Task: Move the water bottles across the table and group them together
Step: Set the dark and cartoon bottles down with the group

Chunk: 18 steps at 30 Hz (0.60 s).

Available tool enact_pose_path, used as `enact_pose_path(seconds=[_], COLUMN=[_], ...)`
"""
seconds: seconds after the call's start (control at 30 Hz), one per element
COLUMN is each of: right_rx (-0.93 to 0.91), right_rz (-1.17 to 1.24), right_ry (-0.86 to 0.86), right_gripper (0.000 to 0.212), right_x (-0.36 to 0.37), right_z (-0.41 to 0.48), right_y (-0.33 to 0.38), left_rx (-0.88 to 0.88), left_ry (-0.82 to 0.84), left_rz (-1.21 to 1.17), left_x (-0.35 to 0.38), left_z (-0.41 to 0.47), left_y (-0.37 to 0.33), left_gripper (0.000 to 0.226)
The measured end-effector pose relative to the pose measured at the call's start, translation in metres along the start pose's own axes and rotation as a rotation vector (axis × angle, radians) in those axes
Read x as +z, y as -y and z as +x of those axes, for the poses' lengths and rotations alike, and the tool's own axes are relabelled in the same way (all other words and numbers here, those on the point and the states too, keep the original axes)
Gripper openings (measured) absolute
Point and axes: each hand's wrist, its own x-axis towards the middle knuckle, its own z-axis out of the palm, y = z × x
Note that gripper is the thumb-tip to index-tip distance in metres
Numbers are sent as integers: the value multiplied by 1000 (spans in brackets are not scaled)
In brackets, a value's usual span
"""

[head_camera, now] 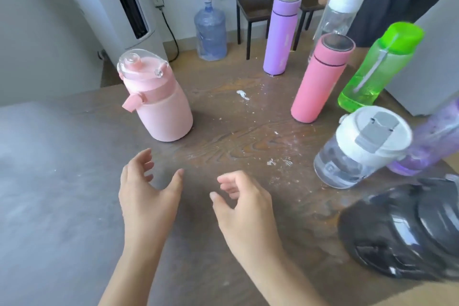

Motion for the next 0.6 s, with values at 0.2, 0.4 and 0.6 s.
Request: enact_pose_path(seconds=[0.2, 0.4, 0.6], right_rx=[-7, -13, -19], right_rz=[-36, 28, 113], right_ry=[83, 132, 126], right_gripper=[75, 89, 87], right_x=[69, 91, 88], right_z=[112, 154, 161], right_y=[36, 43, 37], left_rx=[35, 129, 126], left_ry=[191, 380, 371], left_rz=[-39, -178, -268], left_x=[-5, -11, -6], left_z=[113, 157, 160], left_y=[18, 29, 30], left_gripper=[98, 84, 72])
